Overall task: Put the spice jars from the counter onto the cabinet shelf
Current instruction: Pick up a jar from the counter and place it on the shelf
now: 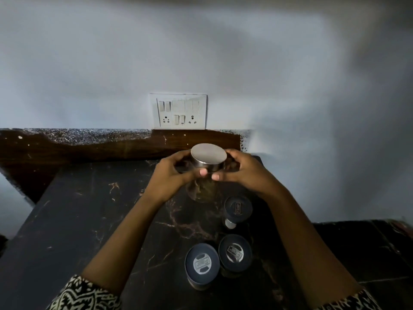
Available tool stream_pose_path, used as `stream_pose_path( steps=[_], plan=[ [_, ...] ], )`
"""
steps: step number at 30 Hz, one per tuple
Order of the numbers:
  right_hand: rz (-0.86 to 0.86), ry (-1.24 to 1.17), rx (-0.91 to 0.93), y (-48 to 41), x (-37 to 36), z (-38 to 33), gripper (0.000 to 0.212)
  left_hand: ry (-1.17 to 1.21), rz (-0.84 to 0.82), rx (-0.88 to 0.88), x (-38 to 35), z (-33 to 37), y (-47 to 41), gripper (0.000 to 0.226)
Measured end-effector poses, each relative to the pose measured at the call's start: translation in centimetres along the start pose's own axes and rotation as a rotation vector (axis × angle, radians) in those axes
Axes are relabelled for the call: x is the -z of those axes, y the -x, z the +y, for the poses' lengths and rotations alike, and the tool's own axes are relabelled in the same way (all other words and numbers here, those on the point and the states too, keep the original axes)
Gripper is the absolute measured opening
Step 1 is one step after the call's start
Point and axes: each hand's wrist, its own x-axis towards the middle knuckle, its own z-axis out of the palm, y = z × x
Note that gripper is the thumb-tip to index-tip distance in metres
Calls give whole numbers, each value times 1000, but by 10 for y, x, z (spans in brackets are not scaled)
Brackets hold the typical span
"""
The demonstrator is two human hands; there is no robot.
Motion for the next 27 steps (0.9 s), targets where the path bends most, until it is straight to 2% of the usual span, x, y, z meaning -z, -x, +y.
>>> stream_pose_path(
  steps=[6,10,13,15,19,22,25,27],
  plan=[
    [48,-137,138,9,27,-41,54,228,71,-48,10,61,-10,43],
    [-12,-198,202,13,33,-53,80,360,89,-44,10,93,-16,41],
    [30,-212,233,14,34,-59,91,371,110,-28,7,107,-19,43],
    [87,-239,230,13,36,-61,94,288,117,4,4,111,-22,57],
    [259,-155,276,11,30,-64,103,-97,90,-49,-5,117,-26,89],
    [355,-50,308,11,24,-65,106,-105,130,-58,-12,126,-27,85],
    [267,-161,286,14,36,-68,100,-8,93,-39,-4,134,-31,59],
    [110,-310,260,17,49,-70,94,148,44,0,3,136,-34,56]
  ],
)
